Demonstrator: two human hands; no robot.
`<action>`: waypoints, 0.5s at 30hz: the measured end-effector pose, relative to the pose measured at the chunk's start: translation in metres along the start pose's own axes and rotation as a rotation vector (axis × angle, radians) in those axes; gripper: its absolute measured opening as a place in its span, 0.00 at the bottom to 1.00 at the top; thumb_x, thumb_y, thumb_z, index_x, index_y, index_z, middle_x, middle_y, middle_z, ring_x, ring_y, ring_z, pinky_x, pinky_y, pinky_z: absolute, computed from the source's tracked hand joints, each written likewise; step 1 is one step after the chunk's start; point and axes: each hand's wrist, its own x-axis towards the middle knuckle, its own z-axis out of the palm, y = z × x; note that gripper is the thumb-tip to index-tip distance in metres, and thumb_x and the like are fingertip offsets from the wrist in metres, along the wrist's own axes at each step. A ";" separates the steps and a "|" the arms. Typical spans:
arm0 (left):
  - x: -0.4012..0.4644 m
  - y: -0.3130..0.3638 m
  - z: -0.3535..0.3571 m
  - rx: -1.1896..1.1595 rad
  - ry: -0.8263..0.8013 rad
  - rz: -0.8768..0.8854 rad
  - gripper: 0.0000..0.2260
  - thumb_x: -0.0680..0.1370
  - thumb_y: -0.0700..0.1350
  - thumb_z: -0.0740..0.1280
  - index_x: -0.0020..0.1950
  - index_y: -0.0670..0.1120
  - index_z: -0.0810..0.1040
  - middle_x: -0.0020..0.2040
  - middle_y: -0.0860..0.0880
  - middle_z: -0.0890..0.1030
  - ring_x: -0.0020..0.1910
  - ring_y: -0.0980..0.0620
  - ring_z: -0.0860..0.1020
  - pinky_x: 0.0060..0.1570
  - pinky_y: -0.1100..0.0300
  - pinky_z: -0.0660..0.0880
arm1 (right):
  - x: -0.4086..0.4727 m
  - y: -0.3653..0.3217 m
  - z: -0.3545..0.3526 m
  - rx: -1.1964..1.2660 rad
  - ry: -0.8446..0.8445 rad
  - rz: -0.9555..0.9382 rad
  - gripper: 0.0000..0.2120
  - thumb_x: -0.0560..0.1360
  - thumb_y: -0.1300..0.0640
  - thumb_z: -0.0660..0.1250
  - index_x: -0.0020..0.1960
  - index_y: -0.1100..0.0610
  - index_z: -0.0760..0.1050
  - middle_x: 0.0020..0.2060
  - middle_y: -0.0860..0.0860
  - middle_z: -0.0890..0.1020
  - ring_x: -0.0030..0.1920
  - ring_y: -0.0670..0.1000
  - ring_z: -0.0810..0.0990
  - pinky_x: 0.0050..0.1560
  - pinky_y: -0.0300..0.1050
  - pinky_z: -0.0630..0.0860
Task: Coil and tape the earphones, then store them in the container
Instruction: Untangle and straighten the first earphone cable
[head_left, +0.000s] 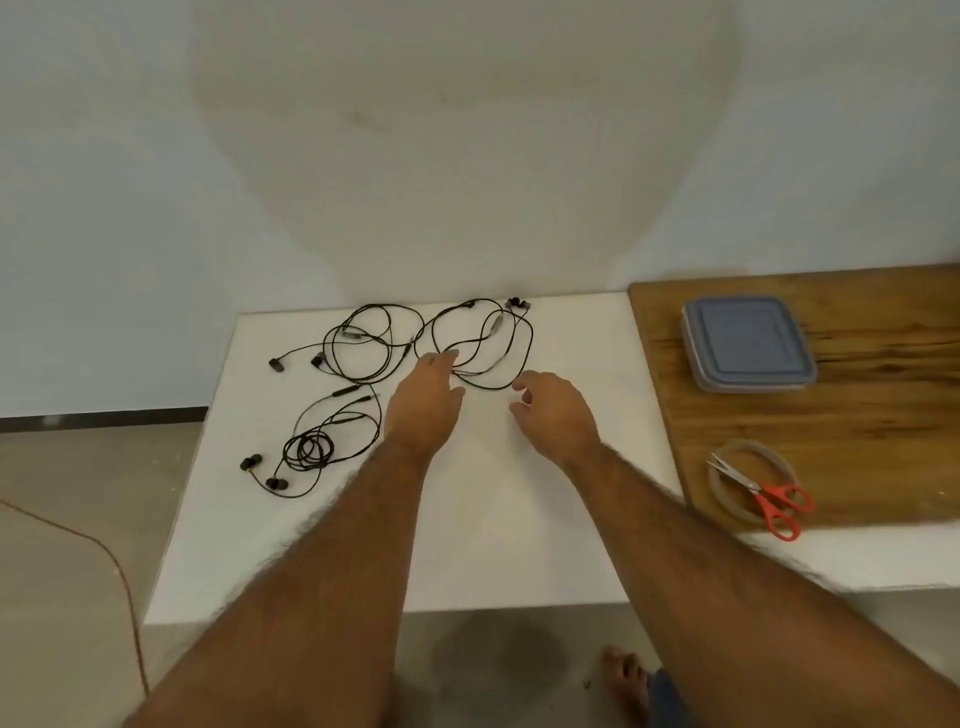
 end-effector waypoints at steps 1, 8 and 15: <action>0.006 0.000 0.002 0.015 -0.003 -0.007 0.23 0.80 0.45 0.64 0.75 0.48 0.65 0.71 0.48 0.69 0.63 0.46 0.75 0.61 0.50 0.73 | 0.004 0.000 0.002 0.009 0.008 0.002 0.15 0.78 0.55 0.63 0.65 0.53 0.73 0.58 0.53 0.78 0.57 0.53 0.76 0.56 0.44 0.71; 0.027 -0.001 0.023 0.077 -0.064 -0.053 0.23 0.80 0.42 0.62 0.75 0.46 0.63 0.71 0.46 0.67 0.63 0.44 0.74 0.58 0.52 0.73 | 0.017 0.006 0.013 0.014 0.015 -0.036 0.22 0.76 0.55 0.66 0.70 0.53 0.69 0.60 0.54 0.75 0.60 0.55 0.75 0.60 0.50 0.73; 0.011 0.005 0.039 0.113 -0.081 -0.037 0.11 0.79 0.38 0.59 0.58 0.43 0.78 0.55 0.44 0.77 0.52 0.44 0.78 0.51 0.51 0.76 | 0.002 0.012 0.013 0.047 -0.017 -0.010 0.24 0.77 0.55 0.65 0.72 0.53 0.66 0.61 0.55 0.75 0.61 0.55 0.74 0.62 0.48 0.71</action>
